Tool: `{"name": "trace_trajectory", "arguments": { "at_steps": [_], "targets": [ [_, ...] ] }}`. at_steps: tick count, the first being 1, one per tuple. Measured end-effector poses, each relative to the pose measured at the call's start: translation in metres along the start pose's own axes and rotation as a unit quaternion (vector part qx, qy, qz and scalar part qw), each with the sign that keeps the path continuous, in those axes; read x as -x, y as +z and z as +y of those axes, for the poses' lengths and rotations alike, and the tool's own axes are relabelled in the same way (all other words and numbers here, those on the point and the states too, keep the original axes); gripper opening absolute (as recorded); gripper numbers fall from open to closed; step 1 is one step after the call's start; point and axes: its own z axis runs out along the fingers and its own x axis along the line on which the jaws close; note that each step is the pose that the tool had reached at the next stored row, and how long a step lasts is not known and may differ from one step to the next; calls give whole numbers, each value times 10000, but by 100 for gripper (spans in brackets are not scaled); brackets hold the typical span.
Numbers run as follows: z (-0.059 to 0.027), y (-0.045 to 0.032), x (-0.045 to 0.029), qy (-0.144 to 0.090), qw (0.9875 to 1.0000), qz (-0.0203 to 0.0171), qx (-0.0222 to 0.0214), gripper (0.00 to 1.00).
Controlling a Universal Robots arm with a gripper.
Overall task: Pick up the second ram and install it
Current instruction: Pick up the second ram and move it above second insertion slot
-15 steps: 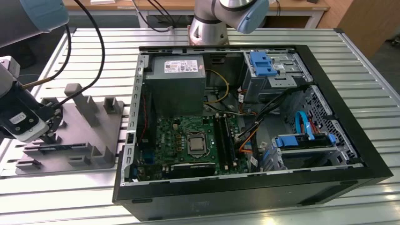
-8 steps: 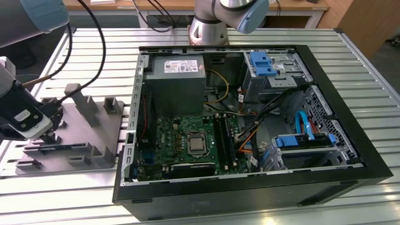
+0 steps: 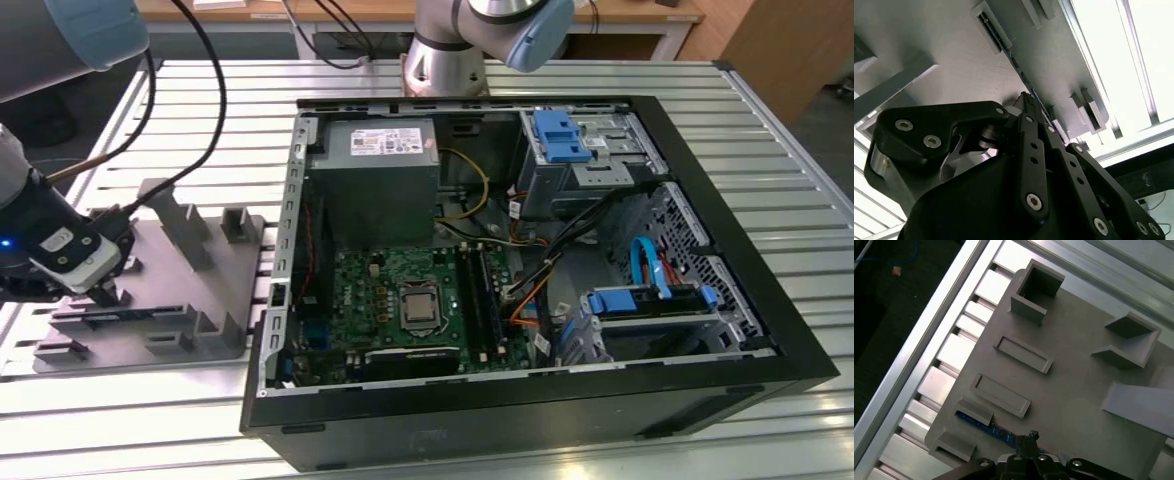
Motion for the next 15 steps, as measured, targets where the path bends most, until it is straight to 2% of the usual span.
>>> {"name": "trace_trajectory", "arguments": {
  "at_steps": [4,8,15],
  "targets": [
    [0,0,0,-249,9997,10,5,10],
    [0,1,0,-526,9986,20,10,10],
    [0,2,0,-1001,9950,38,19,10]
  ]
}}
